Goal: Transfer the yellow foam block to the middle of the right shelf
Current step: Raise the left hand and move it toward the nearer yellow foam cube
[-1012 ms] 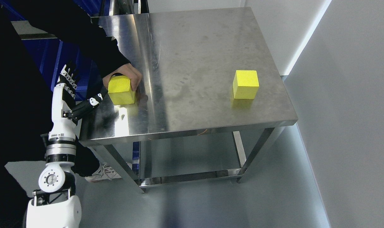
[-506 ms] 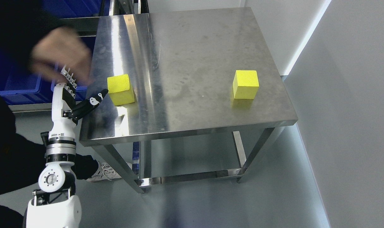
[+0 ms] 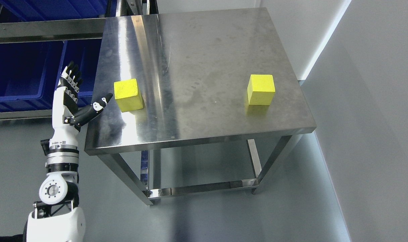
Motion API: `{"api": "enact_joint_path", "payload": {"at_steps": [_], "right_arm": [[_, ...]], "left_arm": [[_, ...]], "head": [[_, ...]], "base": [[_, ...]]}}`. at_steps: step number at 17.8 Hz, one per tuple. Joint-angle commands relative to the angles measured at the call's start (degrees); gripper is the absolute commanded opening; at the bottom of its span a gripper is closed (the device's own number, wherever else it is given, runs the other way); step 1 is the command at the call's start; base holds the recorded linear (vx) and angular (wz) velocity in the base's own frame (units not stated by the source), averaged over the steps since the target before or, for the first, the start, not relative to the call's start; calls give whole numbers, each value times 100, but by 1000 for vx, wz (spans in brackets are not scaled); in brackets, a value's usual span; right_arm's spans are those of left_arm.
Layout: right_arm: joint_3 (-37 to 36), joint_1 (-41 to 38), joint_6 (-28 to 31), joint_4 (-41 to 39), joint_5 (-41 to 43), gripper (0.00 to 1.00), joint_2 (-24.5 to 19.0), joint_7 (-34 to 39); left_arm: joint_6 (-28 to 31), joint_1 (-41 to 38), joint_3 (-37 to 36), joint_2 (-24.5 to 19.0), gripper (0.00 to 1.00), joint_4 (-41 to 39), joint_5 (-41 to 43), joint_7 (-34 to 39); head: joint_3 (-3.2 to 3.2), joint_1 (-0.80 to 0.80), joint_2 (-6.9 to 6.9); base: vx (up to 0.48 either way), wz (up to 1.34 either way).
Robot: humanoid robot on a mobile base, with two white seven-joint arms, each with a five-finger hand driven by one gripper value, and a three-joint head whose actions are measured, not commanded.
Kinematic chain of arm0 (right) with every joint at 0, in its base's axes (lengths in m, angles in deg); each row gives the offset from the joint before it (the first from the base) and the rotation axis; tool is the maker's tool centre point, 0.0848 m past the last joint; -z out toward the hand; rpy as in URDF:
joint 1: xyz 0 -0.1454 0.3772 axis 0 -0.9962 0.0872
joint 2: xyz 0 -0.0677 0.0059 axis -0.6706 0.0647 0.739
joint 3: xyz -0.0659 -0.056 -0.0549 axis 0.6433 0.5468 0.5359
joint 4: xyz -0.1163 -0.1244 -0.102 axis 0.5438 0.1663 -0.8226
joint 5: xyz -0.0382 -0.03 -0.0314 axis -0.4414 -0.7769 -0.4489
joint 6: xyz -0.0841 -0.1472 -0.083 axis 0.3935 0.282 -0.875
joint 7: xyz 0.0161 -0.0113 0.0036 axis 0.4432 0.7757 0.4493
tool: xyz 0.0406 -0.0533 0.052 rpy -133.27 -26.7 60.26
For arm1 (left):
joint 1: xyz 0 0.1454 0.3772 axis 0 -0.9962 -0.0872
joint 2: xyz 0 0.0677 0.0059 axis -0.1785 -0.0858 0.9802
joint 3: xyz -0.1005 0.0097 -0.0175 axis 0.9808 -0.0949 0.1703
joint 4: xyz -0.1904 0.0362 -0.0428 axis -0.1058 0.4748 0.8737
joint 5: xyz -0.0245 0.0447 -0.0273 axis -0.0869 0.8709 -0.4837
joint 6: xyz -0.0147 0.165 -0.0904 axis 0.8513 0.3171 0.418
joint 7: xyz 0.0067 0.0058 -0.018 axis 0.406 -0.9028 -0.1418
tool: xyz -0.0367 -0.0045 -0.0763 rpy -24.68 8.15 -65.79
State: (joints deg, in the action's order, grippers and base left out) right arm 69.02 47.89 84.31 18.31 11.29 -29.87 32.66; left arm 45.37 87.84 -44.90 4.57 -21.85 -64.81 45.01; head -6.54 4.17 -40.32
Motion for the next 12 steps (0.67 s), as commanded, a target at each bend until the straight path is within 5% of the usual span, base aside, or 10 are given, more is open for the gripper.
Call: {"api": "enact_joint_path", "payload": {"at_steps": [1,12], "right_arm": [[0,18,3,-100,0,100,100,3],[0,18,3,-100,0,100,100,3]], "left_arm": [[-4,5,71,-100,100,-47,-149,-2],[-56,-4,142,-174,100,-64,-149,-19]], "head": [[0,0,0],[0,0,0]], "base": [[0,0],[0,0]]}}
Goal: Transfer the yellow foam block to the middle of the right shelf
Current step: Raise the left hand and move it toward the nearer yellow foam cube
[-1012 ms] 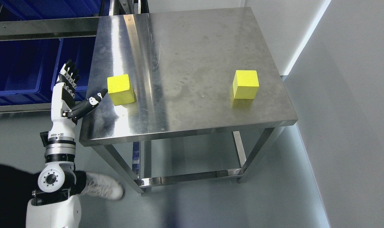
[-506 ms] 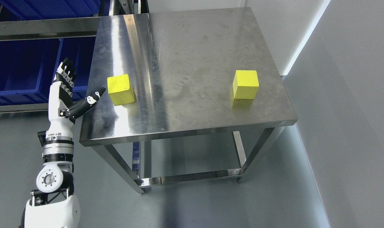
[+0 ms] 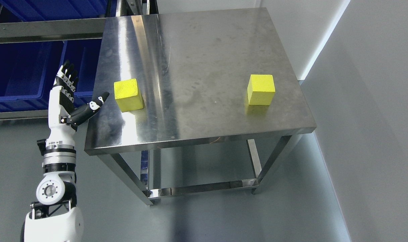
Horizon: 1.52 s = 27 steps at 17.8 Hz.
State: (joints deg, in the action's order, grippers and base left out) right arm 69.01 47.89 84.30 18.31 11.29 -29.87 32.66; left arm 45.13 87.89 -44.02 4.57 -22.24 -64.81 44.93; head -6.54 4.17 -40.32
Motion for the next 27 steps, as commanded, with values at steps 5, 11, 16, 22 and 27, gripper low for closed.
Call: {"api": "enact_joint_path", "payload": {"at_steps": [5,11,16,22,27], "right_arm": [[0,9,4,-100,0,100,100,3],[0,18,4,-100,9,100,100,3],[0,18,4,-100,0,100,100,3],[0,18,4,-100,0,100,100,3],[0,18,4,-100,9,100,100,3]], "left_arm": [[-269,-140,448,-974,100,-69,-149,-1404],[-278,-377,1030,-1503,100,-34,-149,-2499],[-182,-237,750,-1485,100,54,-132,-2481],[55,228,64,-1468,100,510,-79,-2446],[214,589,-542,-1415,100,1003,-79,-2507]], "head": [[0,0,0],[0,0,0],[0,0,0],[0,0,0],[0,0,0]], "base": [[0,0],[0,0],[0,0],[0,0],[0,0]]}}
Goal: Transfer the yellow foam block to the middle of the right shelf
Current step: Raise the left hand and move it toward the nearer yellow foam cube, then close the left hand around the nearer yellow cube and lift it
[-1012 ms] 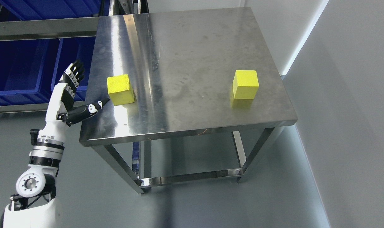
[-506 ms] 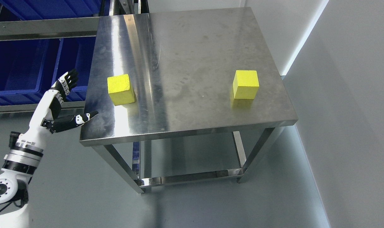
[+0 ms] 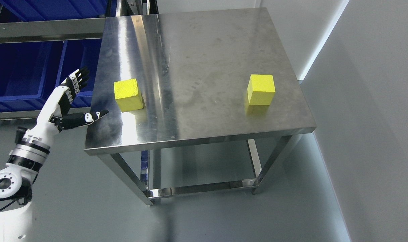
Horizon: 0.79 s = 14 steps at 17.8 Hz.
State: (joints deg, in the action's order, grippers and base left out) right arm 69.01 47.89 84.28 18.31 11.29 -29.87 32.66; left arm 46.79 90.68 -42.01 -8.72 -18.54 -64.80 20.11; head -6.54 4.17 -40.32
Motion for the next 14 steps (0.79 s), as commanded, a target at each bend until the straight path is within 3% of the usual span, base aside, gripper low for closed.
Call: {"api": "enact_joint_path", "payload": {"at_steps": [1,5,10,14], "right_arm": [[0,9,5,-100,0,100,100,3],[0,18,5,-100,0,100,100,3],[0,9,5,-100,0,100,100,3],[0,18,5,-100,0,100,100,3]], "left_arm": [[48,319,-831,-77,100,720,-79,-25],[48,407,-1078,-68,100,1107,-79,-77],[-14,609,-1069,-60,97,1398,-79,-640],[-233,609,-877,168,72,1398,-88,-614]], "head": [[0,0,0],[0,0,0],[0,0,0],[0,0,0]], "base": [[0,0],[0,0],[0,0],[0,0]]}}
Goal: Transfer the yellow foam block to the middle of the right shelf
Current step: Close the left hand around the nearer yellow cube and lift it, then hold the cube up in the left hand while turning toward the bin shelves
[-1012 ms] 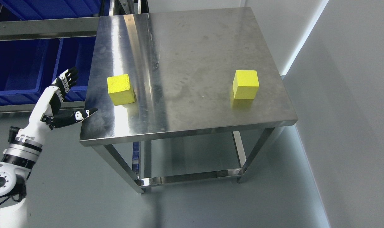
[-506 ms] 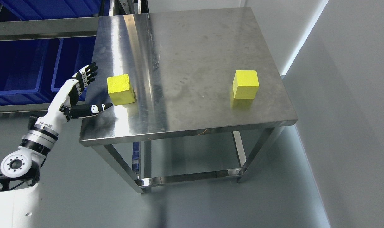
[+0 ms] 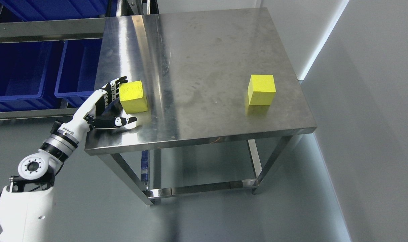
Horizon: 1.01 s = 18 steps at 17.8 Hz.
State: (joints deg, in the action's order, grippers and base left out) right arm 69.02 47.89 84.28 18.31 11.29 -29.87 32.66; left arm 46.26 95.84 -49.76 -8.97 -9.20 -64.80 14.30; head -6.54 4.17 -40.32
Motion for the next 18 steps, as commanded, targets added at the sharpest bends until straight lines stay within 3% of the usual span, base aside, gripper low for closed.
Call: {"api": "enact_joint_path", "payload": {"at_steps": [1,4,5,8,10,15,18], "right_arm": [[0,18,6,-100,0,100,100,3],[0,18,6,-100,9,100,100,3],[0,9,6,-100,0,100,100,3],[0,18,6,-100,9,100,100,3],[0,9,6,-100,0,100,100,3],[0,18,6,-100,0,100,100,3],[0,18,6,-100,9,100,100,3]], "left_arm": [[-303,93,21,298,63,463,-88,-41],[-776,84,433,676,35,472,-88,-41],[-918,84,522,808,32,464,-88,-32],[-1182,119,672,1254,31,411,-149,-6],[-1357,242,1004,1254,32,350,-306,-6],[-2753,251,1050,1254,32,332,-1957,344],[-3195,251,1015,1254,35,332,-2417,792]], "head": [[0,0,0],[0,0,0],[0,0,0],[0,0,0],[0,0,0],[0,0,0],[0,0,0]], "base": [[0,0],[3,10],[0,0],[0,0],[0,0],[0,0],[0,0]]}}
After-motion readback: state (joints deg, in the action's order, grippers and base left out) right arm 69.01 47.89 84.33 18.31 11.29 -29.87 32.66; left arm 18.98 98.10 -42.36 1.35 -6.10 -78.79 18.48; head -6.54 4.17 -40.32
